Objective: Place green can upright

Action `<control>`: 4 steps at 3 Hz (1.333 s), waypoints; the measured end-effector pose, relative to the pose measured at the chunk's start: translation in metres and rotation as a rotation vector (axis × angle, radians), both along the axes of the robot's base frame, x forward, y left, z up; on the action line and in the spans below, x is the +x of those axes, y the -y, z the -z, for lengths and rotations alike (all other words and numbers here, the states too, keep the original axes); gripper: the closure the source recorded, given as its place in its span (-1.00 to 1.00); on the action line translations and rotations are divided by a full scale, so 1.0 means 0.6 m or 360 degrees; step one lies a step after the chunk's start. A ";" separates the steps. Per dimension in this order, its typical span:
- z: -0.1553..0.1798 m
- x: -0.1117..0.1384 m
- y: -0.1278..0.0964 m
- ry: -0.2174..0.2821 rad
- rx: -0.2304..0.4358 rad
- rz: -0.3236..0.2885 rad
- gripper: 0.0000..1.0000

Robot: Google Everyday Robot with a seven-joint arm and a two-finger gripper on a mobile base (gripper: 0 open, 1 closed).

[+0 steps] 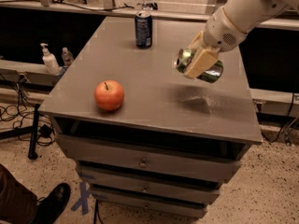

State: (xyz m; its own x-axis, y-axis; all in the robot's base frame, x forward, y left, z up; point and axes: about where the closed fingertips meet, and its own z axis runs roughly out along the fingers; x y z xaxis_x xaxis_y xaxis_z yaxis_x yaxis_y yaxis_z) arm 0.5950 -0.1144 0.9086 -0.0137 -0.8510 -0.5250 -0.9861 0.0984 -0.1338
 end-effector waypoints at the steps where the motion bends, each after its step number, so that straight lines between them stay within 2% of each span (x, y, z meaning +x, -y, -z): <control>1: -0.028 0.000 -0.008 -0.0051 0.0379 0.0116 1.00; 2: -0.047 -0.002 -0.014 -0.0054 0.0753 0.0191 1.00; 3: -0.056 0.005 -0.007 -0.0016 0.1073 0.0258 1.00; 4: -0.058 0.015 0.012 0.0039 0.1308 0.0308 1.00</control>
Offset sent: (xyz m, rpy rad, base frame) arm -0.0011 -0.0017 0.0518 0.7995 0.0161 -0.1946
